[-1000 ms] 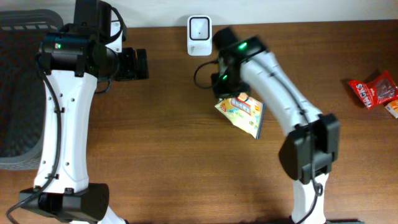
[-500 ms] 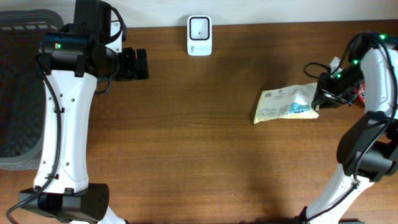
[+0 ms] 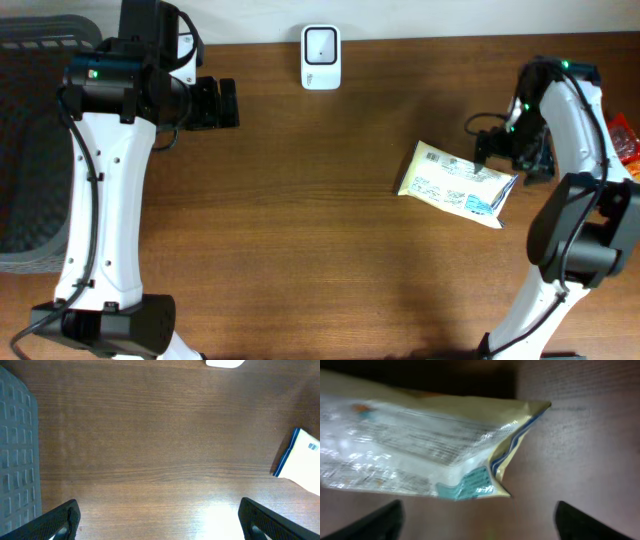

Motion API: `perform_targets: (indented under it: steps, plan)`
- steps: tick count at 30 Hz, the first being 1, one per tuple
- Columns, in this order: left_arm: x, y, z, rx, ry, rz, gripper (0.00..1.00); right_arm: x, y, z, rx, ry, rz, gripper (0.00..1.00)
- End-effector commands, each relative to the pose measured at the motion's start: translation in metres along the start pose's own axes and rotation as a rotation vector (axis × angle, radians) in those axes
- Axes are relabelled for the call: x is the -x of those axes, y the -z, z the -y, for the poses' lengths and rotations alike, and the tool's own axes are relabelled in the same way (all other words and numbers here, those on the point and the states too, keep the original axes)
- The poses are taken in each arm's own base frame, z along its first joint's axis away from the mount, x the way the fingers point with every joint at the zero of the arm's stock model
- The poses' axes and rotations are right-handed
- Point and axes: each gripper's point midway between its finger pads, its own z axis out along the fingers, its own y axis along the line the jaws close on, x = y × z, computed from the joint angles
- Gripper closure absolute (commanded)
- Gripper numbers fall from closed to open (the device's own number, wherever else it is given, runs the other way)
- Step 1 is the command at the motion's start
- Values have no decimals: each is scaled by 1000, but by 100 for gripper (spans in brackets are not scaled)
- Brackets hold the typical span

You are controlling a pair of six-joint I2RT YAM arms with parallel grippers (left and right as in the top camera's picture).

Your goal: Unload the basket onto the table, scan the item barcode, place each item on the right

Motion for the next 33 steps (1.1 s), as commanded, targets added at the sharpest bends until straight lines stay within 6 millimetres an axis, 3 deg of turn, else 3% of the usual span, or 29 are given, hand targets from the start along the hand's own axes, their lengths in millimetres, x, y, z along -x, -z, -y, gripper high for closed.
perform_targets:
  steps: [1, 4, 5, 6, 7, 9, 10, 11, 13, 15, 16, 18, 19, 21, 23, 26, 29, 31, 32, 33]
  plan:
    - [1, 5, 1, -9, 5, 14, 1, -22, -33, -9, 219, 36, -81, 1]
    - [1, 5, 1, -9, 5, 14, 1, -26, -73, -13, 268, 5, -79, 2]
    - [1, 5, 1, -9, 5, 14, 1, -24, -85, -14, 274, 5, -59, 31]
    - [1, 5, 1, -9, 5, 14, 1, -22, -89, -16, 285, 8, -43, 75]
    - [1, 5, 1, -9, 5, 14, 1, -20, -90, -17, 283, -7, -36, 96]
    - [1, 5, 1, -9, 5, 14, 1, -9, -77, -17, 285, -6, -5, 96]
    - [1, 5, 1, -9, 5, 14, 1, -3, -61, -17, 284, -4, 10, 96]
    - [1, 5, 1, -9, 5, 14, 1, 7, -30, -17, 281, -6, 47, 96]
    - [1, 5, 1, -9, 5, 14, 1, 19, 12, -7, 189, -62, 113, 96]
    - [1, 5, 1, -9, 5, 14, 1, 26, 56, 5, 15, -121, 203, 96]
    - [1, 5, 1, -9, 5, 14, 1, 22, 92, 15, -205, -200, 284, 96]
    - [1, 5, 1, -9, 5, 14, 1, 14, 115, 7, -428, -222, 377, 96]
    - [1, 5, 1, -9, 5, 14, 1, 8, 119, -12, -516, -205, 422, 96]
    - [1, 5, 1, -9, 5, 14, 1, 4, 108, -59, -540, -86, 441, 96]
    - [1, 5, 1, -9, 5, 14, 1, 1, 94, -92, -596, -10, 464, 96]
    - [1, 5, 1, -9, 5, 14, 1, -16, 36, -162, -635, 179, 405, 93]
    - [1, 5, 1, -9, 5, 14, 1, -41, 4, -221, -533, 284, 391, 91]
    - [1, 5, 1, -9, 5, 14, 1, -52, 2, -249, -417, 301, 380, 87]
    - [1, 5, 1, -9, 5, 14, 1, -52, 5, -254, -371, 329, 352, 77]
    - [1, 5, 1, -9, 5, 14, 1, -51, 11, -256, -310, 363, 315, 43]
